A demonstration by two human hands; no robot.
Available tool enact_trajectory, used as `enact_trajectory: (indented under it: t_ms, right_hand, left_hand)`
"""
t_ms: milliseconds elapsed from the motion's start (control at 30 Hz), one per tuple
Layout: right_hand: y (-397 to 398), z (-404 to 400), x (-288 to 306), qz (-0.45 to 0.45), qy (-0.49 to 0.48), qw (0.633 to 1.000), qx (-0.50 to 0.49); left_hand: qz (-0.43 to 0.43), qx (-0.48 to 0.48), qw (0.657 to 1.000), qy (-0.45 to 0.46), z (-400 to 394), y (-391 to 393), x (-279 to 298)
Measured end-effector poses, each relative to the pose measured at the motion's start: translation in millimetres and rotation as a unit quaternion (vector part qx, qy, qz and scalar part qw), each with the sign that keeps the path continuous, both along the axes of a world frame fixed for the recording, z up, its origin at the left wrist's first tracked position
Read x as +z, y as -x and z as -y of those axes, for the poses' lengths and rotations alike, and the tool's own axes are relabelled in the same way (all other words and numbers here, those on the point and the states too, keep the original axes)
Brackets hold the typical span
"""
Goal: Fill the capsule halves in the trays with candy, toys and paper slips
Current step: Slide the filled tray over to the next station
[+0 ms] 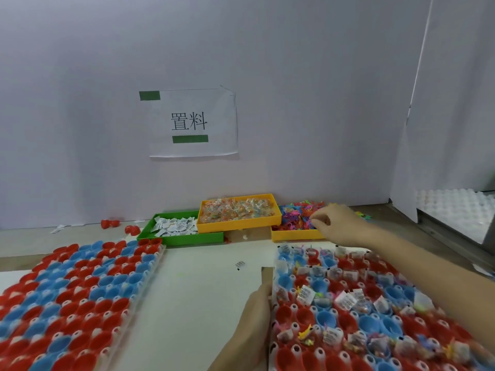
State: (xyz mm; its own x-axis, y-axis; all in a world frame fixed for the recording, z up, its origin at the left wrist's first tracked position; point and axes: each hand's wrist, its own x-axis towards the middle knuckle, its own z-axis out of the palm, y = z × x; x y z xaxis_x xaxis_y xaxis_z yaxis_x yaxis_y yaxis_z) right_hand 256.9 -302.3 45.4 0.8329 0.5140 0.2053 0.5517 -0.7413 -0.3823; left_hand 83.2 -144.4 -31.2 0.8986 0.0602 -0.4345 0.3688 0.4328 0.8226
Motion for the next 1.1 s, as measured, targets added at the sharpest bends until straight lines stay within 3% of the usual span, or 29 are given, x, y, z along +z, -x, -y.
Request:
enact_trajectory:
  t_ms: [233, 333, 433, 533, 733, 933, 1033, 1100]
  right_hand:
    - [10, 167, -46, 0.043, -0.105, 0.973, -0.202]
    - [19, 204, -73, 0.018, -0.107, 0.959, -0.260]
    - [26, 217, -88, -0.010, -0.086, 0.959, -0.269]
    - [31, 217, -90, -0.031, -0.087, 0.959, -0.268]
    - [42, 203, -82, -0.148, -0.155, 0.948, -0.237]
    - [41, 201, -83, -0.135, -0.203, 0.937, -0.249]
    - [38, 205, -85, -0.168, -0.264, 0.920, -0.237]
    - [36, 212, -86, -0.153, -0.259, 0.923, -0.238]
  left_hand:
    - [0.012, -0.003, 1.000, -0.019, 16, 4, -9]
    - [0.024, -0.005, 0.999, -0.041, 21, 4, -16]
    - [0.039, 0.018, 0.986, -0.160, 22, 1, -19]
    - [0.041, 0.046, 0.946, -0.317, 21, -1, -20]
    - [0.075, 0.016, 0.948, -0.307, 26, 3, -14]
    - [0.076, 0.004, 0.942, -0.327, 23, 5, -16]
    - [0.082, 0.008, 0.906, -0.415, 14, 3, -18]
    - [0.100, 0.003, 0.841, -0.532, 3, 3, -22]
